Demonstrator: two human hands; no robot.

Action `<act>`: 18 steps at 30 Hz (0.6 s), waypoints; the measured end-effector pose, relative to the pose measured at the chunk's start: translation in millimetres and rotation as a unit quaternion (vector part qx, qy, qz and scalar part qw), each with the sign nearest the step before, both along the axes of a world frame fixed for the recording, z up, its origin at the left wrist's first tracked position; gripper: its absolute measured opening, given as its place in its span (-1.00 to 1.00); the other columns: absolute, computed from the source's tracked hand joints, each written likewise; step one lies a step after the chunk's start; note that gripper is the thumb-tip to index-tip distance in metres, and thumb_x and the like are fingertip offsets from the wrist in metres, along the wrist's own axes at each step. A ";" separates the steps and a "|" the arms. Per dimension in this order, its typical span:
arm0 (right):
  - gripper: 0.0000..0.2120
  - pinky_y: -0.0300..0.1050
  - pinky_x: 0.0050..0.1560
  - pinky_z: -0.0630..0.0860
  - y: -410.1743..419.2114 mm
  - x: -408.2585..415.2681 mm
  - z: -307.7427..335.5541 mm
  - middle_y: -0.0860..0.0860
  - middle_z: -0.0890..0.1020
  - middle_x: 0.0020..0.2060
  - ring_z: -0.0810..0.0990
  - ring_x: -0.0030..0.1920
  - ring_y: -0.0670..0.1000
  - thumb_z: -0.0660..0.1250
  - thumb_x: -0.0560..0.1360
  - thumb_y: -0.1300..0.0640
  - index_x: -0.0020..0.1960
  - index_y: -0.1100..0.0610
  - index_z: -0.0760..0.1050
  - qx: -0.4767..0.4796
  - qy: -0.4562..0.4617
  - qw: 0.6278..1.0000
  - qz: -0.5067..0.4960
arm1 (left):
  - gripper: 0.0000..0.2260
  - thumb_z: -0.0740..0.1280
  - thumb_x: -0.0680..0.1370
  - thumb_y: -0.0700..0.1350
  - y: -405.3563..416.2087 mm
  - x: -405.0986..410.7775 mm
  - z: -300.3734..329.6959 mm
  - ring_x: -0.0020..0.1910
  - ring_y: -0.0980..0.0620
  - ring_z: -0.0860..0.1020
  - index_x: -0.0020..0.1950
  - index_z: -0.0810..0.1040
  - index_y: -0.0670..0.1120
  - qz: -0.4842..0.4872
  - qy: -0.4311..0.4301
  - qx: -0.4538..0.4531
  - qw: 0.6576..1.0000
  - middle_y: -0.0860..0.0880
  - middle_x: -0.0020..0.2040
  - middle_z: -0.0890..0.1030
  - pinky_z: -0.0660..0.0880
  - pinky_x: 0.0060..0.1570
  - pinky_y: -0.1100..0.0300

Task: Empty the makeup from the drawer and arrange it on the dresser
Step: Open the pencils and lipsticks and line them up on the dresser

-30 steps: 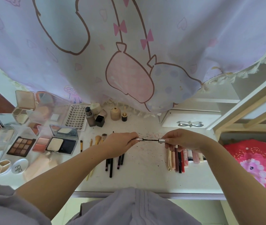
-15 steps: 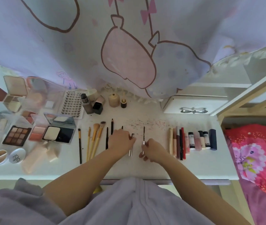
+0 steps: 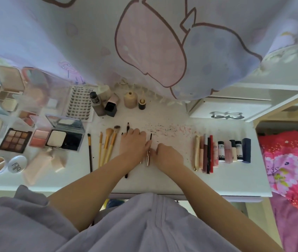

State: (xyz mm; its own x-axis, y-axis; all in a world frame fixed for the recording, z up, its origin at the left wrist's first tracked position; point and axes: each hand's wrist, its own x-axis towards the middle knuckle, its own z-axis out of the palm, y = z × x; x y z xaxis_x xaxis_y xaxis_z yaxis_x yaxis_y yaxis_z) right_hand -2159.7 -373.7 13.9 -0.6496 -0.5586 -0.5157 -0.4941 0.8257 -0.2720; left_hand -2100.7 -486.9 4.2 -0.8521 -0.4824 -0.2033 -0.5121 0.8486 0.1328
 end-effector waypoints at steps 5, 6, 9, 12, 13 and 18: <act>-0.72 -0.10 -0.13 0.46 42.6 -76.7 24.7 0.11 0.62 -0.12 0.57 -0.07 0.12 0.09 0.58 0.02 0.01 0.19 0.46 -0.016 0.028 0.997 -0.067 | -0.72 0.09 0.61 0.02 45.4 -35.9 13.9 0.12 -0.09 0.43 0.12 0.46 -0.13 -0.095 0.083 0.071 0.989 -0.09 0.10 0.53 0.34 0.03 0.07; -0.76 -0.10 -0.14 0.46 51.5 -91.4 27.4 0.12 0.61 -0.13 0.56 -0.11 0.11 0.09 0.57 0.06 -0.03 0.20 0.45 -0.014 0.025 0.996 -0.080 | -0.72 0.09 0.61 0.01 59.3 -44.3 13.9 0.13 -0.10 0.43 0.13 0.45 -0.14 -0.111 0.076 0.092 0.987 -0.11 0.10 0.53 0.33 0.03 0.06; -0.84 -0.12 -0.19 0.40 68.1 -120.9 30.7 0.08 0.55 -0.17 0.49 -0.21 0.04 0.09 0.55 0.13 -0.11 0.15 0.40 0.012 0.013 0.995 -0.097 | -0.70 0.06 0.62 0.01 97.9 -67.4 7.7 0.15 -0.12 0.42 0.19 0.40 -0.16 -0.124 0.014 0.138 0.982 -0.13 0.14 0.50 0.32 0.06 0.04; -0.82 -0.13 -0.22 0.39 71.5 -130.9 28.3 0.08 0.57 -0.17 0.51 -0.19 0.04 0.09 0.54 0.14 -0.08 0.17 0.44 0.007 -0.012 0.997 -0.077 | -0.64 0.08 0.60 0.10 118.5 -82.4 -1.5 0.13 -0.10 0.45 0.23 0.40 -0.13 -0.092 -0.021 0.121 0.988 -0.11 0.14 0.51 0.34 0.04 0.07; -0.80 -0.12 -0.21 0.40 71.4 -131.6 27.5 0.08 0.57 -0.17 0.52 -0.16 0.05 0.10 0.54 0.14 -0.06 0.19 0.46 0.001 -0.015 0.997 -0.070 | -0.62 0.10 0.59 0.13 121.3 -85.6 -3.5 0.11 -0.10 0.47 0.22 0.41 -0.12 -0.077 -0.031 0.116 0.990 -0.10 0.11 0.52 0.35 0.01 0.08; -0.73 -0.12 -0.23 0.36 69.8 -134.4 25.0 0.09 0.55 -0.17 0.49 -0.20 0.05 0.10 0.57 0.04 -0.06 0.20 0.46 -0.022 -0.002 0.999 -0.044 | -0.72 0.14 0.56 0.13 121.2 -90.6 -0.5 -0.22 -0.03 0.55 -0.10 0.43 -0.07 0.063 -0.041 0.230 0.970 -0.03 -0.16 0.56 0.42 -0.23 0.15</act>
State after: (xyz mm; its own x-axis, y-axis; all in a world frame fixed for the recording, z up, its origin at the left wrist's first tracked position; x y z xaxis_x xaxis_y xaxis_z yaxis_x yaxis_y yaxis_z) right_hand -2294.1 -303.9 38.9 -0.6952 -0.5210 -0.4952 -0.4186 0.8535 -0.3104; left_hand -2191.3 -365.7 3.7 -0.7644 -0.4229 -0.4866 -0.6322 0.6395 0.4374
